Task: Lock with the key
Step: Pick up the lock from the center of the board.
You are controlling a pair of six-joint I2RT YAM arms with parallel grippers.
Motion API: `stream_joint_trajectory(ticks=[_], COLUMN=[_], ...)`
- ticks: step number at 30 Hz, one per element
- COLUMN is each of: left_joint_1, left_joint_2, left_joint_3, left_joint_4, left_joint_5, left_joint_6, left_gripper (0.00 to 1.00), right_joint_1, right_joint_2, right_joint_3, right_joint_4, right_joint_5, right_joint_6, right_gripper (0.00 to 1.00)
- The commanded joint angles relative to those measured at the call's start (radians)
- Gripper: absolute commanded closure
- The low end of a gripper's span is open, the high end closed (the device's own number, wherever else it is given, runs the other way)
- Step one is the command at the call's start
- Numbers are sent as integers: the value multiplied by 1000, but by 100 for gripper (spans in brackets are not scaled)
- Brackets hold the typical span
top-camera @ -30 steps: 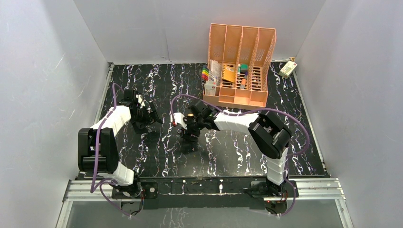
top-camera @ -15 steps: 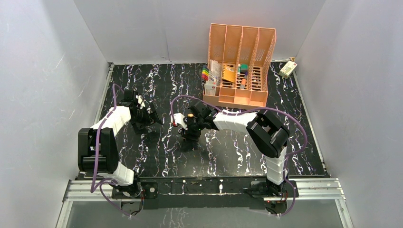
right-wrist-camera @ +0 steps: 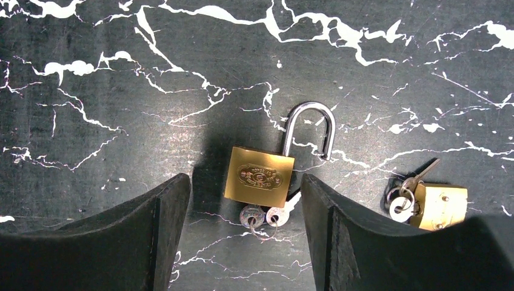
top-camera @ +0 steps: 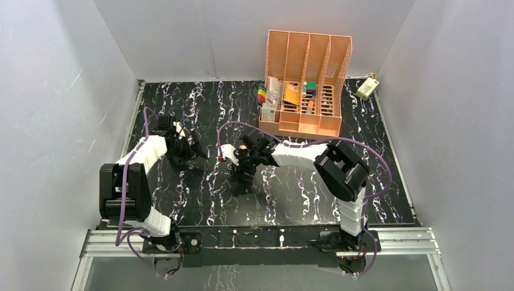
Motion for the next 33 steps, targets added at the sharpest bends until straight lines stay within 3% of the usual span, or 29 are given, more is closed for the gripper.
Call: stream_joint_trajectory(ticks=[1,15,17,21,24,33], left_joint_1=[7,38,38,40,41,50], left_joint_2=[-26,-17,-15,-16,-21,-106], left_joint_3=[5,-4,-6,-8,-7,-14], left_joint_4=[-24,-19,-17,-17,-15,56], left_joint_5=[27,25,25,22,22,133], left_joint_6=[14,17,18,18,20,83], left_gripper=[7,7,7,7,7,6], right_joint_1=[0,1,1,1,1,0], right_joint_2=[15,39,44,76,88,-129], right_joint_3=[1,-32,-30,12,37,27], right_joint_4=[33,67,66,17,-17,-25], right_joint_5=[1,57,56,59,66,-5], right_joint_6=[5,47,48,53,66,131], right_gripper=[25,35,41,65,69,74])
